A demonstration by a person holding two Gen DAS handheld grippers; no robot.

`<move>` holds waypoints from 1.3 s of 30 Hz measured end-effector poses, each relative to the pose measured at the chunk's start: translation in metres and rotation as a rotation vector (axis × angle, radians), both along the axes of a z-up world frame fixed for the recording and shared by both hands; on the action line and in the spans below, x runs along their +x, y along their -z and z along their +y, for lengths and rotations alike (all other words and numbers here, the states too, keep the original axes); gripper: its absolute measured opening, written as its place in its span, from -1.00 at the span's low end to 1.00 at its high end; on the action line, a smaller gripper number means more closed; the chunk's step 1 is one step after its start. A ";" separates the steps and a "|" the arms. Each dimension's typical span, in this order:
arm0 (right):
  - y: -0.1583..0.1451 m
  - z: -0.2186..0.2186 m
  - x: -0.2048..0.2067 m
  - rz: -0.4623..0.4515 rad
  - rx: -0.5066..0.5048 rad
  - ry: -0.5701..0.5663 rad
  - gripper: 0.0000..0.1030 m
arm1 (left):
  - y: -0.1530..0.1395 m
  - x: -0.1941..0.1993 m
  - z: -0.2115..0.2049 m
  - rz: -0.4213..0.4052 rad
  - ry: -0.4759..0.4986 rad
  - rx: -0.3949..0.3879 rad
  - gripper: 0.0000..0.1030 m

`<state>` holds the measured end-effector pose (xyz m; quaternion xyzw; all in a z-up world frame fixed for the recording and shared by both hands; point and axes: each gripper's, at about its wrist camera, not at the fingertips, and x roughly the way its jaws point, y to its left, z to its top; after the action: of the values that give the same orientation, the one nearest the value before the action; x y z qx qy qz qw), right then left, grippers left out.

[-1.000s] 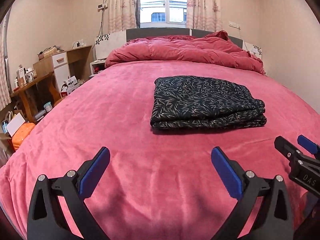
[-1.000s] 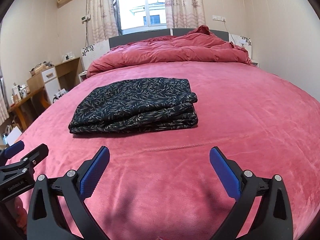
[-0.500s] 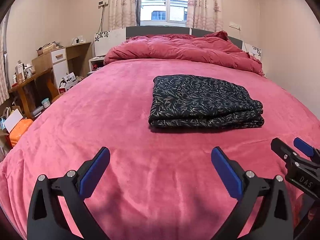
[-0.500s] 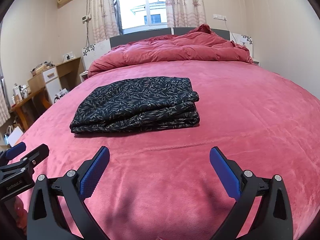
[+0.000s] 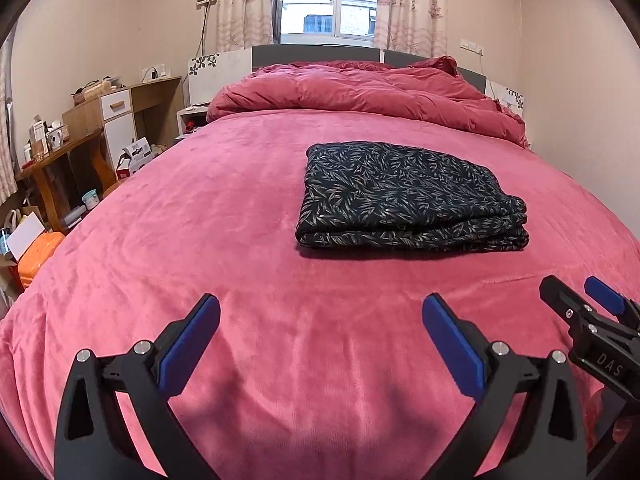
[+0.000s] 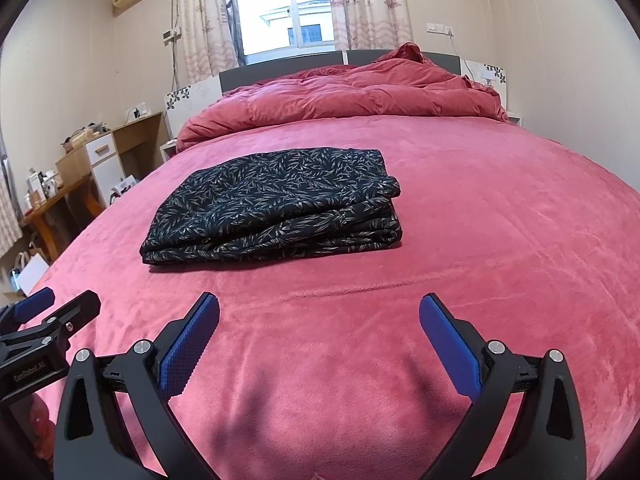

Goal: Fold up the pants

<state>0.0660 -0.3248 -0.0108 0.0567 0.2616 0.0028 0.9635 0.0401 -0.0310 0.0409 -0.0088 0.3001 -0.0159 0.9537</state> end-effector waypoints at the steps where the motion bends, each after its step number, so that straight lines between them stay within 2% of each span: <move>1: 0.000 -0.001 0.001 0.000 0.001 0.000 0.93 | 0.000 0.000 0.000 0.001 0.000 -0.001 0.96; 39: 0.001 -0.002 0.001 0.012 0.011 -0.010 0.93 | 0.005 0.000 0.001 0.033 -0.004 -0.012 0.96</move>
<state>0.0672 -0.3268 -0.0122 0.0607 0.2679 0.0085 0.9615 0.0398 -0.0303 0.0356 -0.0152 0.3157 -0.0157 0.9486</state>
